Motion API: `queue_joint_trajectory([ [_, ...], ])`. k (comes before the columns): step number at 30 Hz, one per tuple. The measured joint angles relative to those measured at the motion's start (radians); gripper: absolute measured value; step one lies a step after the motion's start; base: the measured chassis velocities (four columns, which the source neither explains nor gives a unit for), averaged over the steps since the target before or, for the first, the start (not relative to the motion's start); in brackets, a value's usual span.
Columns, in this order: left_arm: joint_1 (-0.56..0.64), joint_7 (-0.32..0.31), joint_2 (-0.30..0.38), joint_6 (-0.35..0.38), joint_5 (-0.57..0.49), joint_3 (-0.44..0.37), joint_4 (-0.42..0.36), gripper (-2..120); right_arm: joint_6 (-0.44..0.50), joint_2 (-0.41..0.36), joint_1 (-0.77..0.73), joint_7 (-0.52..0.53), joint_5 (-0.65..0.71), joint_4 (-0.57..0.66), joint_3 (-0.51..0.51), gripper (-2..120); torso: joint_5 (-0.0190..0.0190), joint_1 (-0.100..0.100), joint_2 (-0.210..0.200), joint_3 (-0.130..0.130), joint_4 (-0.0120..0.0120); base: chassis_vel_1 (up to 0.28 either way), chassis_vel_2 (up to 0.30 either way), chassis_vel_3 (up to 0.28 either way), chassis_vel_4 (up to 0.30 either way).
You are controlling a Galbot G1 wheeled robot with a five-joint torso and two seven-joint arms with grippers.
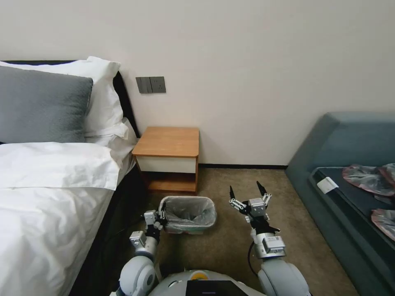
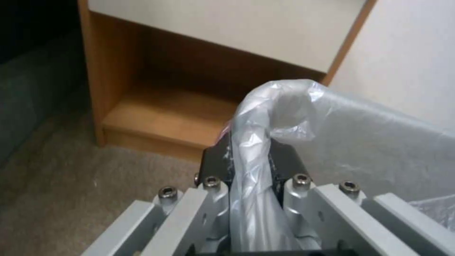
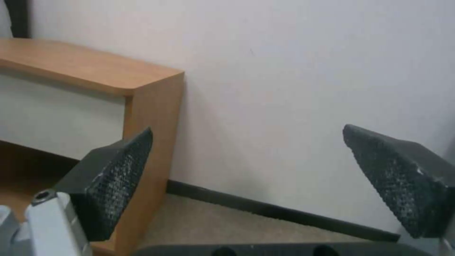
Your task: Pick up the garbage bag from the table and place it over the trash can.
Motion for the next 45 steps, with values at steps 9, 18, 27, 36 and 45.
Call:
queue_joint_trajectory([
  [9,-0.008,-0.014,-0.004,0.013,0.000,0.034,0.019,9,0.013,0.032,-0.020,0.002,-0.020,0.006,-0.008,100,0.0001,0.000,0.000,0.000,-0.0001,0.000,0.000,0.000,0.000],
  [18,-0.008,-0.016,-0.005,0.016,0.024,0.039,0.033,41,0.013,0.036,-0.020,0.007,-0.019,0.009,-0.006,100,0.0001,0.000,0.000,0.000,-0.0001,0.000,0.000,0.000,0.000],
  [27,0.005,-0.014,-0.002,0.012,0.073,0.021,0.033,81,0.011,0.039,-0.018,0.011,-0.007,0.011,-0.012,100,0.0000,0.000,0.000,0.000,-0.0001,0.000,0.000,0.000,0.000],
  [36,0.016,-0.007,0.005,-0.007,0.109,-0.012,0.034,100,0.008,0.038,-0.017,0.017,0.008,0.010,-0.016,100,0.0000,0.000,0.000,0.000,-0.0001,0.000,0.000,0.000,0.000],
  [45,0.033,0.064,0.011,-0.105,0.183,-0.107,0.026,100,0.010,0.043,-0.023,0.038,0.039,-0.001,-0.024,100,-0.0002,0.000,0.000,0.000,-0.0001,0.000,0.000,0.000,0.000],
])
